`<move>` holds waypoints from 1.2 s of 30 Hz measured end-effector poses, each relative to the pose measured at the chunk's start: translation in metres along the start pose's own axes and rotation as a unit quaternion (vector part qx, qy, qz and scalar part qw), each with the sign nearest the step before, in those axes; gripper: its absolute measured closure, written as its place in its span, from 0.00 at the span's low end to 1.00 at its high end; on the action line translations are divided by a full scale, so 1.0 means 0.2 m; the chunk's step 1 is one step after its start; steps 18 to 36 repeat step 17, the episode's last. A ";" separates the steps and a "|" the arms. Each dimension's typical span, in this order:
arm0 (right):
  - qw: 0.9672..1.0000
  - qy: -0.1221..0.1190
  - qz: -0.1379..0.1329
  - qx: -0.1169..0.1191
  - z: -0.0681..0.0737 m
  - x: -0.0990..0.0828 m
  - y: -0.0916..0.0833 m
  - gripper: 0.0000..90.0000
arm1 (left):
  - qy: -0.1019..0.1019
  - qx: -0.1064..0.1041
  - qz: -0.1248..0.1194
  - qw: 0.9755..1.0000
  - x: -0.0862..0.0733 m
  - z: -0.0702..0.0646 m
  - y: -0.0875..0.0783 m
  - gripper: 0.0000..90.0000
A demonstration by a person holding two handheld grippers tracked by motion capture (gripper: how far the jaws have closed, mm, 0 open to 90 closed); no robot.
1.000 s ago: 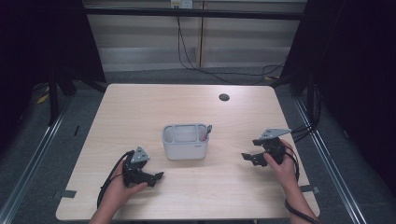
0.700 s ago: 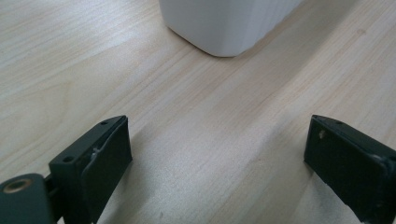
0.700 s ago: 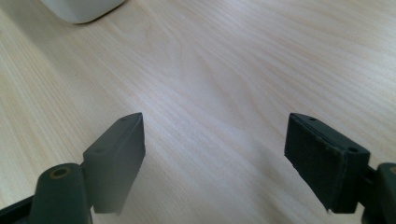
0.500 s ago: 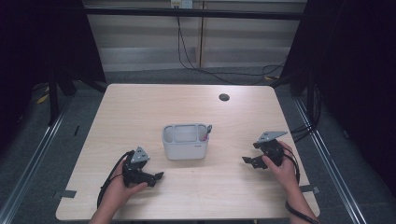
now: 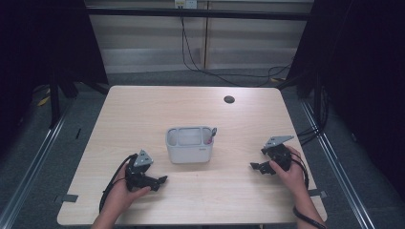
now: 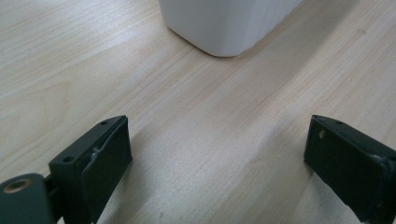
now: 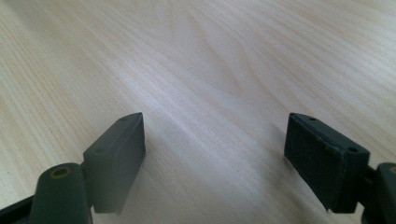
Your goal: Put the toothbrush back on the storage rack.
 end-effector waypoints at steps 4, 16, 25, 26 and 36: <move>1.000 0.001 -0.006 0.001 -0.01 -0.01 0.00 0.22 | 0.000 0.000 0.000 1.000 0.00 0.00 0.00 0.08; 1.000 -0.002 -0.024 0.003 -0.01 -0.03 0.00 0.20 | 0.000 0.000 0.000 1.000 0.00 0.00 0.00 0.08; 1.000 -0.003 -0.028 0.003 -0.01 -0.03 0.00 0.20 | 0.000 0.000 0.000 1.000 0.00 0.00 0.00 0.08; 1.000 -0.003 -0.028 0.003 -0.01 -0.03 0.00 0.20 | 0.000 0.000 0.000 1.000 0.00 0.00 0.00 0.08; 1.000 -0.003 -0.028 0.003 -0.01 -0.03 0.00 0.20 | 0.000 0.000 0.000 1.000 0.00 0.00 0.00 0.08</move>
Point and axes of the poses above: each handheld gripper's, and its own axes: y roughly forward along the jaws, x roughly out of its top, z roughly to its left, the point moved 4 cm from there along y, roughly forward along the jaws, and after that the axes turned 11 degrees about x, right-handed, at the moved point
